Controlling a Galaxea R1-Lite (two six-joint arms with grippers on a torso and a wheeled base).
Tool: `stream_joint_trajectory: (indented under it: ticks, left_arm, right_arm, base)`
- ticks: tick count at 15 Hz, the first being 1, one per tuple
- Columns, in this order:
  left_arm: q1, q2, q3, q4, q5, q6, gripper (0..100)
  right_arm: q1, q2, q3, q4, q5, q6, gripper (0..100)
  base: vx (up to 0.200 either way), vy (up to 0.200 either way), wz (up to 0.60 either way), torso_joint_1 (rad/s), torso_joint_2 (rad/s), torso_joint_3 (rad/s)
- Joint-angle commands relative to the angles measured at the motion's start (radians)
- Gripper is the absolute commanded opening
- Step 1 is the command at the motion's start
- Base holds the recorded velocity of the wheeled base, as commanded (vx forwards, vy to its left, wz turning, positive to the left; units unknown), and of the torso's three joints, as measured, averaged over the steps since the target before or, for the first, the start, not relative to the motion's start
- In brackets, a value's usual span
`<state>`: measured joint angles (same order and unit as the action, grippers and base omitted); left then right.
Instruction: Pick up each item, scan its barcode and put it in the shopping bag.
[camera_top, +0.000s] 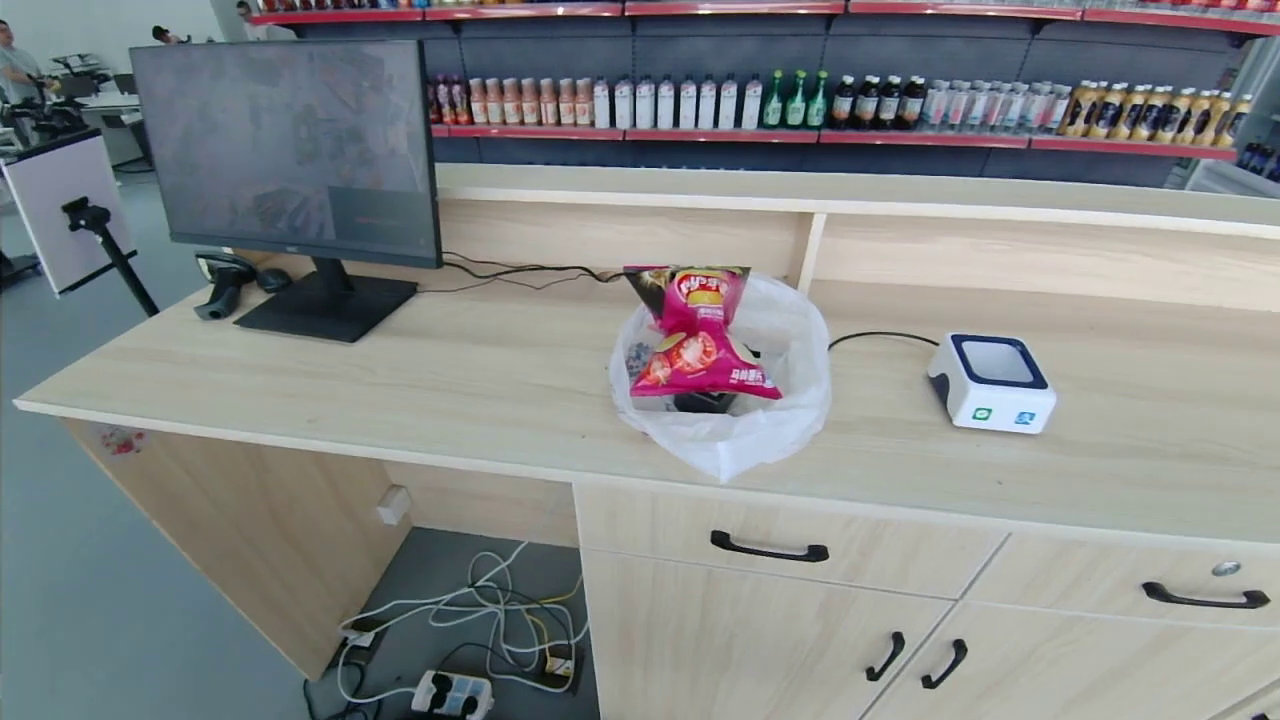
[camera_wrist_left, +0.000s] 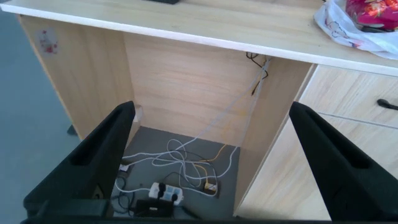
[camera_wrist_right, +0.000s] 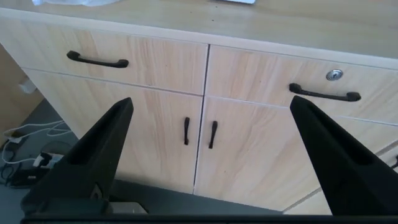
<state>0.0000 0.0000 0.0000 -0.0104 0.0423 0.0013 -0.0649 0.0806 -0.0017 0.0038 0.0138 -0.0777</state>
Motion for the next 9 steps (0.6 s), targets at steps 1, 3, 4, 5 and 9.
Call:
stream_joint_trajectory:
  ticks: [1, 3, 4, 5, 9]
  left_arm:
    - [0.002, 0.000, 0.000, 0.000, 0.001, -0.006, 100]
    - [0.002, 0.000, 0.000, 0.001, 0.001, -0.004, 100]
    - [0.000, 0.000, 0.000, 0.001, 0.001, -0.003, 100]
    - [0.000, 0.000, 0.000, 0.003, 0.001, -0.001, 100]
    - [0.002, 0.000, 0.000, 0.003, 0.001, -0.001, 100]
  right_arm:
    - [-0.001, 0.004, 0.000, -0.001, 0.002, -0.005, 100]
    - [-0.001, 0.004, 0.000, -0.001, 0.002, -0.008, 100]
    - [-0.001, 0.004, 0.000, -0.002, 0.002, -0.008, 100]
    - [-0.001, 0.004, 0.000, -0.002, 0.002, -0.011, 100]
    - [-0.001, 0.004, 0.000, -0.002, 0.002, -0.019, 100]
  base:
    - [0.000, 0.000, 0.00, 0.000, 0.00, 0.000]
    - [0.000, 0.000, 0.00, 0.000, 0.00, 0.000]
    - [0.000, -0.200, 0.00, 0.002, 0.01, 0.007]
    - [0.000, -0.200, 0.00, 0.002, 0.01, 0.002]
    - [0.000, -0.200, 0.00, 0.000, 0.00, 0.002]
